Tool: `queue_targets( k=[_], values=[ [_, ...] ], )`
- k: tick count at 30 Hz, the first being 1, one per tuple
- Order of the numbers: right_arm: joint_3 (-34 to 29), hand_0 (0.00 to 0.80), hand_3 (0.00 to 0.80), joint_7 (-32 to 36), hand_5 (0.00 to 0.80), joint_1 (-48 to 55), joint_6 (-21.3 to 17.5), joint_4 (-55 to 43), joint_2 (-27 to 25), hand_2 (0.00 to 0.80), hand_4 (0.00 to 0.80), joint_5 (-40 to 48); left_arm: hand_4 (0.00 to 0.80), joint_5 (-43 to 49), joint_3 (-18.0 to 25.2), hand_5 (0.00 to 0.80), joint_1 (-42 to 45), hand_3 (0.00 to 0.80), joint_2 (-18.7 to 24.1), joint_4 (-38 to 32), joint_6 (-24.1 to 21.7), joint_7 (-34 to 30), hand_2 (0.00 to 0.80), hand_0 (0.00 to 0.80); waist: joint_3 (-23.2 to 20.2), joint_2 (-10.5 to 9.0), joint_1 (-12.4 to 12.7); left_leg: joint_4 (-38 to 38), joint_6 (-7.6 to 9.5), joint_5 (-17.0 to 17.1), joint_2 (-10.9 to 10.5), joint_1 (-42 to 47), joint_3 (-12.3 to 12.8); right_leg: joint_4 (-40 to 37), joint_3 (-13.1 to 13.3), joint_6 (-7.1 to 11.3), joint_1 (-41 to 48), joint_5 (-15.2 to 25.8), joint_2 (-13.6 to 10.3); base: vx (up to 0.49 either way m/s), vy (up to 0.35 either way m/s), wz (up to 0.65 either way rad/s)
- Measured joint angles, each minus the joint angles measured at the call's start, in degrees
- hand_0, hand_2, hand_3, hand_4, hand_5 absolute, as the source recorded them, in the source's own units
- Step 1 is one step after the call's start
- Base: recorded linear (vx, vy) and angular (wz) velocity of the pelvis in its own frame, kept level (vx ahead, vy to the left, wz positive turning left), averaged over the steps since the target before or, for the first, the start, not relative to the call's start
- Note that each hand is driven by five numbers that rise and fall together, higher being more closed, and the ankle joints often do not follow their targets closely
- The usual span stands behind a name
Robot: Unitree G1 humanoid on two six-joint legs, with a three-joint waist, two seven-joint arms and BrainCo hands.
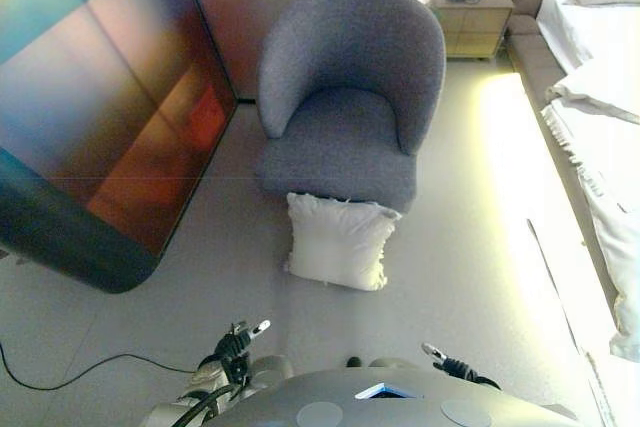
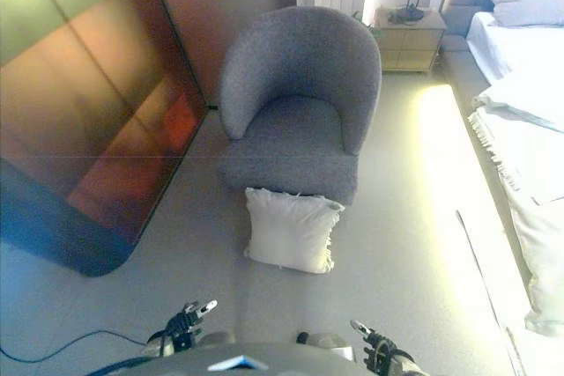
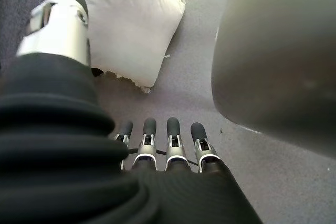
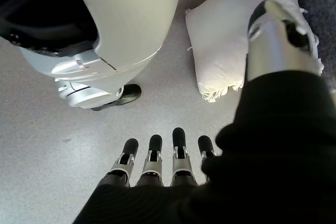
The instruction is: Pick up the cushion and take it to the sofa
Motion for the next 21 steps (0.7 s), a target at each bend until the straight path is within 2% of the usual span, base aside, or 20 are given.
queue_targets(
  k=[3, 6, 7, 12, 14, 15, 16, 19, 21],
  values=[
    [-0.04, 0.000, 0.000, -0.13, 0.000, -0.13, 0.09, 0.01, -0.38, 0.000, 0.000, -0.02, 0.000, -0.78, 0.03, 0.000, -0.15, 0.000, -0.11, -0.08, 0.20, -0.05, 0.000, 0.000, 1.32, 1.13, 0.19, -10.53, -0.86, 3.75, 0.95, 0.04, -0.99, -1.46, 0.58, -0.16, 2.26, -0.03, 1.06, 0.181, 0.133, -0.11],
    [0.05, 0.000, 0.000, -0.01, 0.000, -1.07, 0.15, 0.13, -0.39, 0.000, 0.000, -0.87, 0.000, -2.27, 1.24, 0.000, 0.57, 0.000, -0.08, -0.25, -0.14, 0.00, 0.000, 0.000, 2.01, 2.02, 1.61, -16.10, -0.88, 4.73, 1.10, 0.17, -5.67, -1.73, 4.11, -0.13, 2.69, -0.05, 1.37, 0.183, 0.104, -0.54],
    [0.09, 0.000, 0.000, 0.15, 0.000, -1.49, 0.16, 0.14, -0.35, 0.000, 0.000, -1.16, 0.000, -2.27, 2.07, 0.000, 0.87, 0.000, -0.06, -0.14, -0.14, 0.01, 0.000, 0.000, 2.62, 2.08, 1.55, -16.84, -0.60, 4.94, 1.10, 0.17, -6.50, -1.84, 4.83, 0.16, 3.30, -0.22, 1.23, 0.170, 0.096, -0.52],
    [0.12, 0.000, 0.000, 0.53, 0.000, -0.99, 0.13, 0.14, -0.35, 0.000, 0.000, -1.90, 0.000, -2.82, 2.33, 0.000, 0.92, 0.000, 0.14, 1.25, -0.23, 0.33, 0.000, 0.000, 3.93, 2.41, 1.46, -16.62, -0.36, 5.02, 0.71, 0.15, -6.27, -3.61, 6.16, 2.52, 7.07, -2.01, 0.40, 0.184, 0.134, -0.19],
    [0.05, 0.000, 0.000, 0.59, 0.000, -0.45, 0.12, 0.75, -0.77, 0.000, 0.000, -1.90, 0.000, -2.89, 2.27, 0.000, 1.16, 0.000, -0.31, 2.11, -0.15, 0.62, 0.000, 0.000, 3.74, 3.81, 1.49, -17.05, -0.09, 4.81, 0.31, 1.60, -5.86, -3.45, 6.35, 4.14, 8.29, -3.71, 0.67, 0.238, 0.209, 0.07],
    [0.02, 0.000, 0.000, 0.47, 0.000, -0.09, 0.09, 1.33, -0.95, 0.000, 0.000, -1.90, 0.000, -2.93, 2.25, 0.000, 1.52, 0.000, -0.58, 2.81, -0.09, 0.78, 0.000, 0.000, 3.44, 4.66, 1.51, -17.75, -0.32, 7.15, 0.12, 2.32, -5.79, -3.27, 6.32, 5.16, 9.10, -4.85, 0.60, 0.218, 0.211, 0.03],
    [0.03, 0.000, 0.000, 0.54, 0.000, 0.04, 0.08, 1.82, -0.47, 0.000, 0.000, -1.90, 0.000, -3.13, 2.27, 0.000, 2.12, 0.000, -0.32, 3.16, -0.08, 0.98, 0.000, 0.000, 3.41, 4.06, 1.60, -17.78, -0.76, 7.89, -1.03, 3.34, -4.48, -1.75, 6.32, 6.29, 8.94, -6.42, -0.52, 0.232, 0.239, -0.03],
    [-0.31, 0.000, 0.000, 0.39, 0.000, -0.59, 0.07, 2.28, 0.38, 0.000, 0.000, -1.73, 0.000, -3.94, 2.35, 0.000, 2.86, 0.000, 0.70, 3.09, 0.07, 1.84, 0.000, 0.000, 3.23, 1.49, 1.73, -18.65, 1.75, 8.10, -5.54, 4.07, -4.26, 1.01, 4.61, 8.97, 8.50, -9.33, -4.74, 0.264, 0.249, 0.18],
    [-1.21, 0.000, 0.000, 0.23, 0.000, -1.32, 0.10, 2.79, 0.37, 0.000, 0.000, -0.50, 0.000, -3.98, 2.60, 0.000, 2.65, 0.000, 0.70, 3.06, -0.04, 2.03, 0.000, 0.000, 3.44, 1.59, 1.83, -18.38, 3.20, 7.32, -7.35, 4.52, -4.68, 3.57, 3.55, 10.25, 8.23, -10.00, -6.42, 0.269, 0.202, 0.22]
  ],
)
